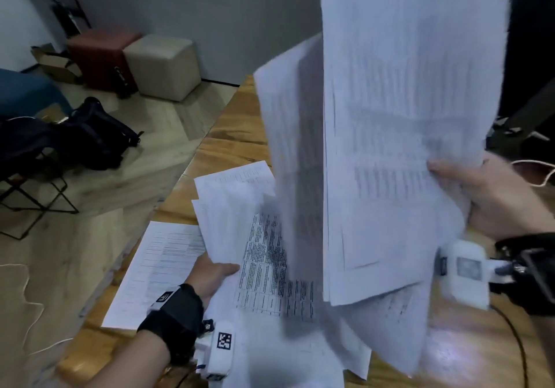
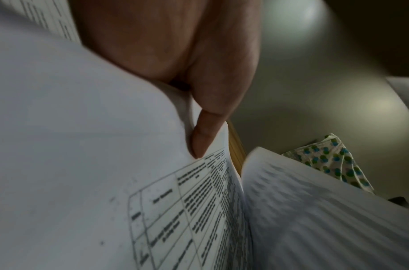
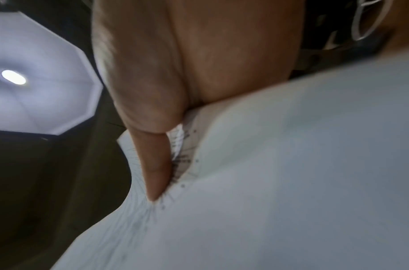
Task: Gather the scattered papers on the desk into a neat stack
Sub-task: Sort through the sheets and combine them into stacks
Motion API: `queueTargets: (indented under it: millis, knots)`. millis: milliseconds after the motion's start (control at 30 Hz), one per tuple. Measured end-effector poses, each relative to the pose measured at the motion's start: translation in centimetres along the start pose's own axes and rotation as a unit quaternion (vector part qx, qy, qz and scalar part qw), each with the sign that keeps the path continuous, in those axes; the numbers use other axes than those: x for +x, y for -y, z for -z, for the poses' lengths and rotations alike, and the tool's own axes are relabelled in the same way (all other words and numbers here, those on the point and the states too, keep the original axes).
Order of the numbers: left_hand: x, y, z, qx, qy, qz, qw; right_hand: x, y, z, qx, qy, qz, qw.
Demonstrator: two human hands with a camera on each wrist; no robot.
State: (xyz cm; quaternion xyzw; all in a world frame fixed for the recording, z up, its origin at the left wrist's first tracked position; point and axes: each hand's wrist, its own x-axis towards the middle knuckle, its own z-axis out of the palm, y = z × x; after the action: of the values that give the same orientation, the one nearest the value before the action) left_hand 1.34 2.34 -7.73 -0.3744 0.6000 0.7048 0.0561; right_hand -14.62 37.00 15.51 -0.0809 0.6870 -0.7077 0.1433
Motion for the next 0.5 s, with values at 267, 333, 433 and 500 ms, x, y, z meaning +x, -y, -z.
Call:
queueTargets:
  millis: [267, 333, 433, 500]
  knots:
    - [-0.2, 0.8, -0.5, -0.015, -0.018, -0.007, 1.000, 0.3, -9.3, -0.6, 0.011, -0.047, -0.143, 0.989]
    - [-0.4, 0.5, -0.6, -0.012, -0.021, -0.007, 1.000, 0.4, -9.7, -0.4, 0.008, -0.047, -0.153, 0.987]
    - [-0.7, 0.4, -0.6, -0.009, -0.016, -0.005, 1.000, 0.4, -9.7, -0.4, 0.000, -0.046, -0.160, 0.986]
    - [-0.6, 0.5, -0.5, -0.005, -0.016, 0.002, 1.000, 0.4, -9.4, -0.7, -0.006, -0.032, -0.157, 0.987]
